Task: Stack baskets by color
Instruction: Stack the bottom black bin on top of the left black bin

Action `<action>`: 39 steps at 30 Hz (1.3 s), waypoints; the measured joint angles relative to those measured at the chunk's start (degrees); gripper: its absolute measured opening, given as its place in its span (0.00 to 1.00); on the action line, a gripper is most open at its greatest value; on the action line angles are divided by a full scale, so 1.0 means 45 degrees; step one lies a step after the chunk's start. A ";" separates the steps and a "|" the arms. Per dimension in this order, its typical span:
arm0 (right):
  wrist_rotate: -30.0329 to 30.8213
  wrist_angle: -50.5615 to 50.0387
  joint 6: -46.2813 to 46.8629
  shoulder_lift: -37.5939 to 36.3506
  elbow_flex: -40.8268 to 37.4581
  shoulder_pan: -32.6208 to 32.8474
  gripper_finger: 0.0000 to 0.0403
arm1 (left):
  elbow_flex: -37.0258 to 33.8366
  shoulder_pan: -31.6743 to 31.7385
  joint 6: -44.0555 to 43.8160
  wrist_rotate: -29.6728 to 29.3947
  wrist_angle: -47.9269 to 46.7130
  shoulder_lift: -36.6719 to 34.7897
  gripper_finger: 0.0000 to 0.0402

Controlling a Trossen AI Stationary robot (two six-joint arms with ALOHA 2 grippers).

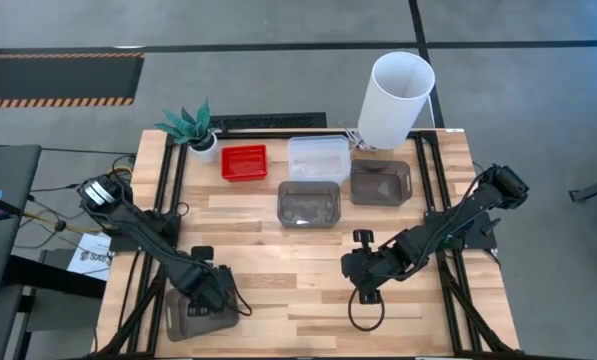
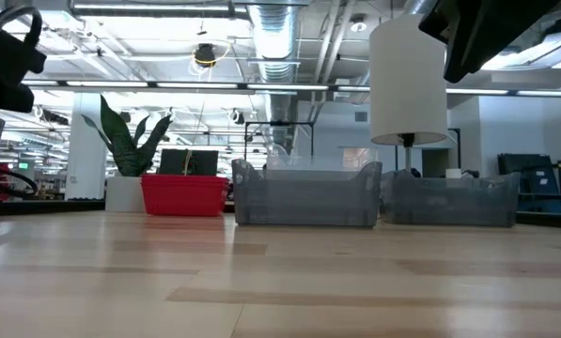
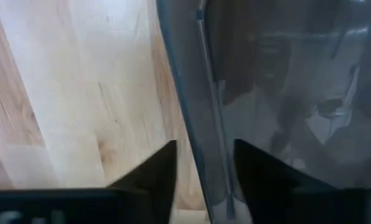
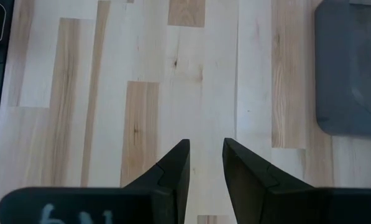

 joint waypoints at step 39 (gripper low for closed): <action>0.1112 0.3091 0.1429 -0.4529 -0.4972 0.0967 0.29 | 0.8087 1.1687 1.3999 -0.0110 0.3122 0.0425 0.00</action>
